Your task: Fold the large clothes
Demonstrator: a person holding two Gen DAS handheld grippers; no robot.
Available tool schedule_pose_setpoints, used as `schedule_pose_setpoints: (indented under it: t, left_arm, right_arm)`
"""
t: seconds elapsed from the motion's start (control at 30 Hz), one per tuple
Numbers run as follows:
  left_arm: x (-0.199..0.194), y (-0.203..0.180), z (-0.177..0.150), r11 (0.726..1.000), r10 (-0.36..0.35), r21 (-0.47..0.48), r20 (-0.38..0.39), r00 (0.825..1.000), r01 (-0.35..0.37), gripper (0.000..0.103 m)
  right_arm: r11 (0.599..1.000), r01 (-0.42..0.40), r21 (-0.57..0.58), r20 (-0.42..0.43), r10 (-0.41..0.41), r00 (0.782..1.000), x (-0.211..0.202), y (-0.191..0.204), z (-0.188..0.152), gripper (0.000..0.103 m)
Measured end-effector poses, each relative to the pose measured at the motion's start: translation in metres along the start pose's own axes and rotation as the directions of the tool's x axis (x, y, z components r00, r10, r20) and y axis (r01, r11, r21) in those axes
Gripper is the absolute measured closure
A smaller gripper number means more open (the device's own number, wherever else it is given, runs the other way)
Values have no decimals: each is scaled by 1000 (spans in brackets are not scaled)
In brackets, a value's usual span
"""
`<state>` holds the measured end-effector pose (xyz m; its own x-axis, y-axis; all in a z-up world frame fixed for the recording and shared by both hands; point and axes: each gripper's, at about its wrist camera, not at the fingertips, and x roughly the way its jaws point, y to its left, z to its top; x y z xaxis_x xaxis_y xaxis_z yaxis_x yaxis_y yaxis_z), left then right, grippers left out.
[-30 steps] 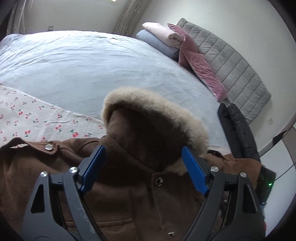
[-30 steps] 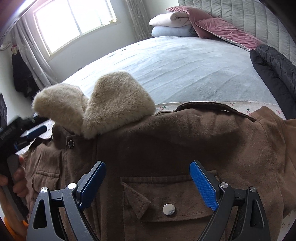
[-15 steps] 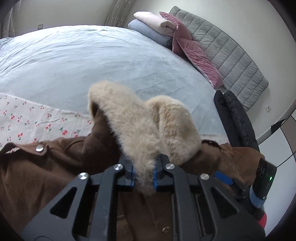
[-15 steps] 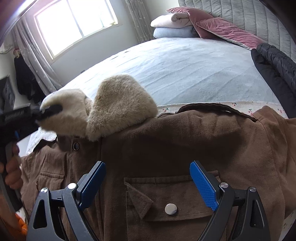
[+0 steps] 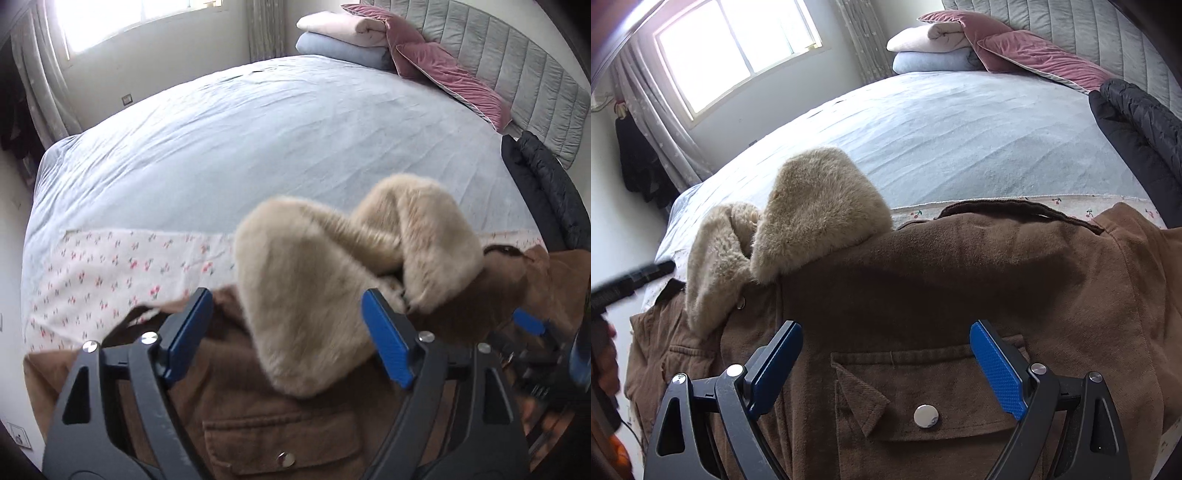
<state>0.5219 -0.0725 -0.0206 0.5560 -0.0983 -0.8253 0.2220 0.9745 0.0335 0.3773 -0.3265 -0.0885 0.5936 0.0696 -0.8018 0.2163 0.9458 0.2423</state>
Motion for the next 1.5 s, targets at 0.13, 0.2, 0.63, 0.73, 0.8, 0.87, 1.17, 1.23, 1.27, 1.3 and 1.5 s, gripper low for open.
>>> schedule_pose_setpoints:
  t: [0.13,0.2,0.63,0.73,0.8,0.87,1.17,1.23,1.27,1.3,1.5]
  left_arm:
    - [47,5,21,993,56,-99,-110,992,-67,20]
    - [65,25,4,971,19,-236,-106,994,-44,20]
    - [91,77,-49,863,-265,-411,129,956,295,76]
    - [81,76,-55,864,-258,-411,134,957,291,78]
    - [75,72,-51,878,-238,-393,135,962,273,78]
    - [71,68,-51,891,-219,-378,134,967,254,79]
    - [41,88,-41,852,-269,-388,251,930,351,83]
    - [53,87,-40,878,-220,-371,251,943,303,82]
    - [69,85,-40,889,-210,-367,206,956,275,81]
    - [83,84,-43,893,-204,-374,161,966,251,80]
    - [82,90,-46,873,-226,-407,152,962,269,76]
  right_arm:
    - [999,28,-27,13,-27,1000,0,5,1,10]
    - [998,57,-34,41,-55,998,-6,8,1,10]
    - [968,47,-248,170,-5,985,-2,102,71,10]
    - [941,158,-298,178,-107,978,31,119,99,10]
    - [928,189,-322,137,-152,979,54,121,110,11]
    - [914,189,-358,81,-171,982,75,123,114,16]
    - [921,380,-85,177,-361,915,64,44,118,103]
    - [951,308,-3,116,-306,945,65,8,121,103]
    - [964,265,25,100,-266,959,65,-3,119,103]
    - [976,216,38,115,-219,969,62,-12,115,102]
    - [999,-47,-7,59,47,997,79,20,120,51]
